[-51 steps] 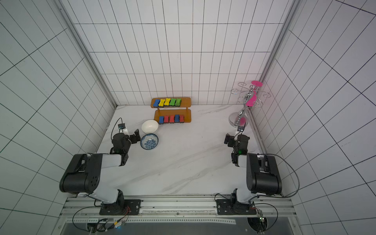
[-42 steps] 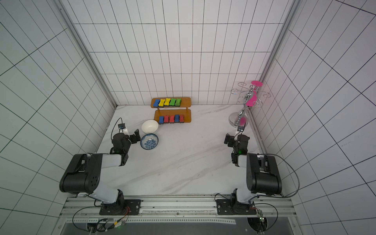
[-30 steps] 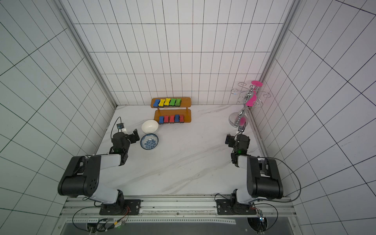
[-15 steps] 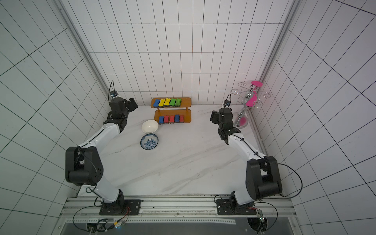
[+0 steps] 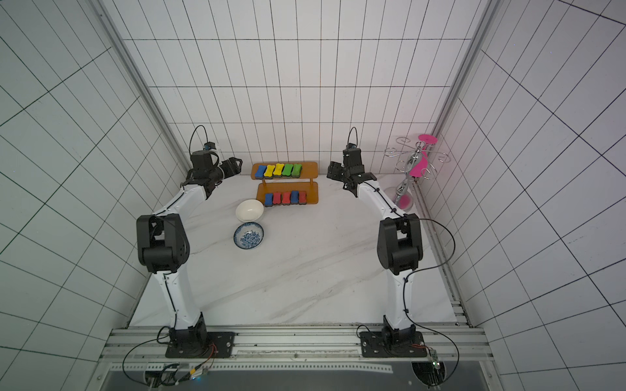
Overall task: Remove the whiteboard erasers from the shelf
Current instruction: Move the shelf to the center of the board.
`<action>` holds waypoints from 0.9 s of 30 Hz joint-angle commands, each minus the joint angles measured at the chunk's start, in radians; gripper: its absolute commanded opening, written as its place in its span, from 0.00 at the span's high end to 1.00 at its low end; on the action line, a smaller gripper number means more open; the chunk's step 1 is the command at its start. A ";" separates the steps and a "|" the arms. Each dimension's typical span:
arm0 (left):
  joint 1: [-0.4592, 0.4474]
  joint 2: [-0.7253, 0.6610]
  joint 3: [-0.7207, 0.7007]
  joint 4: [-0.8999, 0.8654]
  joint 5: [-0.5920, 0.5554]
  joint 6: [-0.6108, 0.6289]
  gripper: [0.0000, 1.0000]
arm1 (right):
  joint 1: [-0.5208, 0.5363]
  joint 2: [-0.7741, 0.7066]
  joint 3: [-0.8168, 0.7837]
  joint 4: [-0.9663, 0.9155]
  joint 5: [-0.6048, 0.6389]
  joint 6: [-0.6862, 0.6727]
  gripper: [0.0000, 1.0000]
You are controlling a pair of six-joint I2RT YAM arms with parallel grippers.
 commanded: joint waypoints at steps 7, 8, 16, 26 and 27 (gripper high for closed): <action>0.011 0.125 0.123 -0.001 0.264 -0.047 0.27 | -0.002 0.137 0.142 0.038 -0.151 0.177 0.25; 0.012 0.132 0.129 0.002 0.276 -0.052 0.27 | -0.002 0.149 0.152 0.051 -0.159 0.195 0.26; 0.011 0.190 0.140 0.022 0.332 -0.085 0.29 | -0.017 0.263 0.235 0.174 -0.282 0.375 0.29; 0.009 0.237 0.158 0.048 0.383 -0.123 0.37 | -0.012 0.356 0.299 0.218 -0.334 0.437 0.35; 0.006 0.243 0.160 0.048 0.386 -0.125 0.38 | -0.012 0.366 0.308 0.226 -0.347 0.439 0.36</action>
